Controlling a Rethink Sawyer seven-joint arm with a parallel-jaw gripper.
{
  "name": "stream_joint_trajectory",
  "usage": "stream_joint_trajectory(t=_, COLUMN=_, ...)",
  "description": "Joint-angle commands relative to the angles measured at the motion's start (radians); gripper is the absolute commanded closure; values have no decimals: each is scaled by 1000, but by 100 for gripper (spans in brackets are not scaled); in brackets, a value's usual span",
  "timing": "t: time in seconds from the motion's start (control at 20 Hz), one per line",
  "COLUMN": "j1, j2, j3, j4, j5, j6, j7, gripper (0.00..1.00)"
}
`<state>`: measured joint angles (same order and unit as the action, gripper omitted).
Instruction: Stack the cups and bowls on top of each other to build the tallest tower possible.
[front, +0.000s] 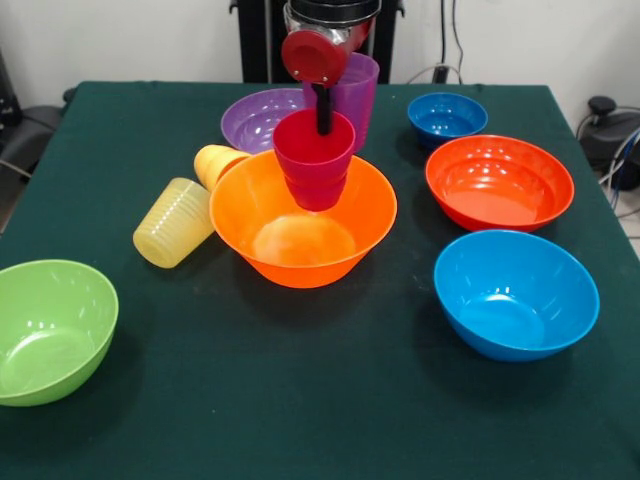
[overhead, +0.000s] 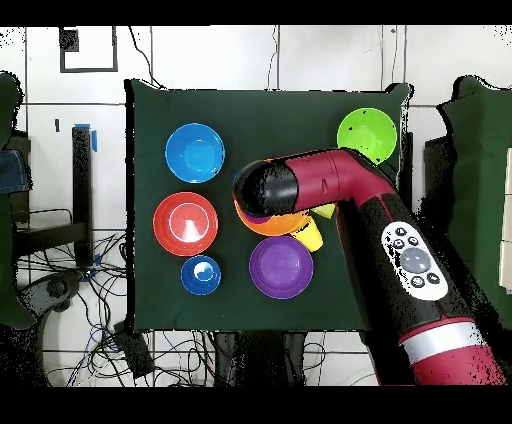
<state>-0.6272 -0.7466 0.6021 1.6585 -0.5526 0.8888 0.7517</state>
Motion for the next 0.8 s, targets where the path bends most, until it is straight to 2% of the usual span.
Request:
stream_joint_trajectory(t=0.05, j1=0, j2=17, j3=31, j4=-41, j5=-65, j6=3, j7=-97, gripper=100)
stream_joint_trajectory(t=0.35, j1=-38, j2=-4, j3=46, j4=-8, j5=-60, j6=-7, j7=-122, gripper=100)
stream_joint_trajectory(t=0.8, j1=-46, j2=28, j3=72, j4=-102, j5=-60, j6=104, j7=-193, gripper=100)
